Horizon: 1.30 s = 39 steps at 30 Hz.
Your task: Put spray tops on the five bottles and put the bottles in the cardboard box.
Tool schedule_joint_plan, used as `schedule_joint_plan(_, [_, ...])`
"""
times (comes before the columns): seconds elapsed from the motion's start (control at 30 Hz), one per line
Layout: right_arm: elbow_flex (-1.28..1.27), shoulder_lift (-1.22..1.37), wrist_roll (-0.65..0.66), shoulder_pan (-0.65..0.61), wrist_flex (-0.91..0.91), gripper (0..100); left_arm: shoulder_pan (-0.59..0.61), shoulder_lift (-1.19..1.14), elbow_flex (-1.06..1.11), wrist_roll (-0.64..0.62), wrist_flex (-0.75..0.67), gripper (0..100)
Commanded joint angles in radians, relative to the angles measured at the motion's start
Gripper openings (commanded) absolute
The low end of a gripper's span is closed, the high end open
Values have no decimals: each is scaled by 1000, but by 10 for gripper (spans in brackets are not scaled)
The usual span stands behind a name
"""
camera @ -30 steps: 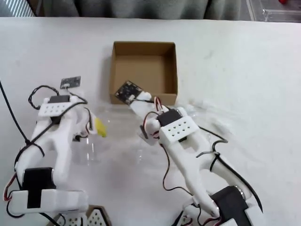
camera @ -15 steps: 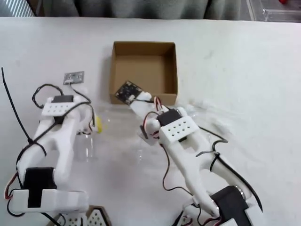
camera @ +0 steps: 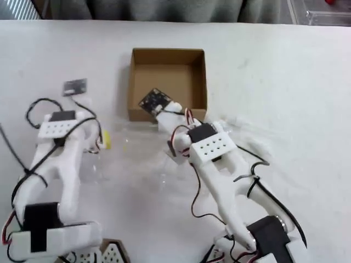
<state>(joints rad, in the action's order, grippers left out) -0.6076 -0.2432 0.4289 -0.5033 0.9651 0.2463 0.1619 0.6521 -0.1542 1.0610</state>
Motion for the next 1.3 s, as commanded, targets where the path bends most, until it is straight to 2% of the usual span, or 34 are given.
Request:
schedule_joint_plan(0.0, [95, -13, 2, 65, 48, 18, 82, 124, 0, -14, 0, 69])
schedule_joint_plan(0.17, [146, -4, -25, 156, 68, 18, 140, 188, 43, -18, -63, 69])
schedule_joint_plan(0.33, [149, -2, -138, 166, 48, 18, 209, 191, 44, -183, -91, 69])
schedule_joint_plan(0.43, [141, -1, -147, 171, 15, 18, 223, 191, 41, -207, -91, 69])
schedule_joint_plan(0.6, [101, 47, -347, 160, -134, 18, 222, 196, 44, -207, -84, 69])
schedule_joint_plan(0.7, [97, 117, -417, 160, -249, 18, 222, 196, 44, -207, -83, 69])
schedule_joint_plan(0.97, [103, 275, -417, 84, -377, 18, 222, 196, 43, -207, -83, 69])
schedule_joint_plan(1.27, [101, 255, -416, -16, -266, 18, 223, 196, 38, -207, -83, 69])
